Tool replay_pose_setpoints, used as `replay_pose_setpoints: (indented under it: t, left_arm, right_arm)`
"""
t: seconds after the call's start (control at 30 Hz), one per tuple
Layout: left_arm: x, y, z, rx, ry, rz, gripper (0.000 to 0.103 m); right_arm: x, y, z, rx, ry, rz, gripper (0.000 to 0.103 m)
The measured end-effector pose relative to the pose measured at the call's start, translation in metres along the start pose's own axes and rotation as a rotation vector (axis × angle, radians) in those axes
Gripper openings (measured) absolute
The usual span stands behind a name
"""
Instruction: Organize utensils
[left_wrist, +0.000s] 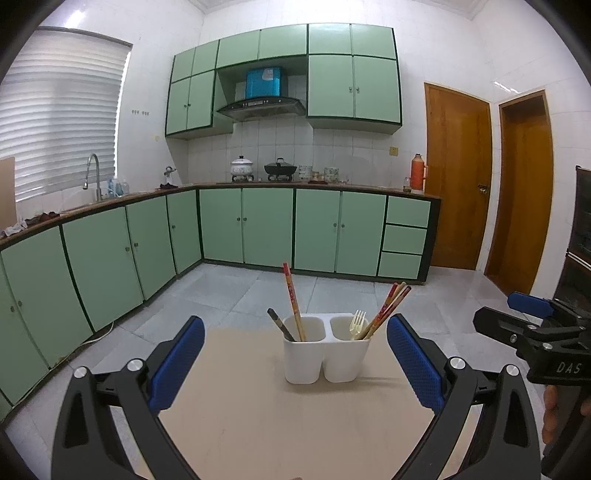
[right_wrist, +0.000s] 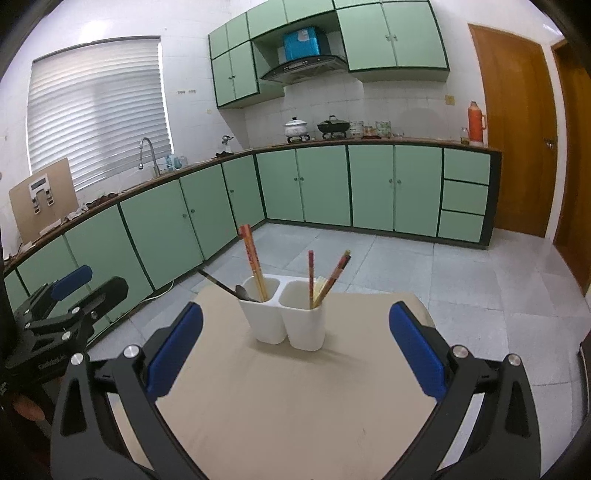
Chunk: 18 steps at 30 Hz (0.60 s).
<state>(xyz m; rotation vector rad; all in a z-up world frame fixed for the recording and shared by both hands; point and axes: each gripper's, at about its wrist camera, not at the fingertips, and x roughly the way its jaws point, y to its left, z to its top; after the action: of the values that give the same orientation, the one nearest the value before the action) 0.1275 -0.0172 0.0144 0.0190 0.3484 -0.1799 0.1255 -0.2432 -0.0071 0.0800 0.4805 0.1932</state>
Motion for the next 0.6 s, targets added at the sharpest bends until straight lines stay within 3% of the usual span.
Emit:
replay_pose_setpoints:
  t: [0.6]
  left_arm:
    - [-0.016,-0.007,0.006,0.008,-0.034,0.000,0.097]
  right_arm:
    - [-0.015,0.016,0.008,-0.052,-0.033,0.012,0.098]
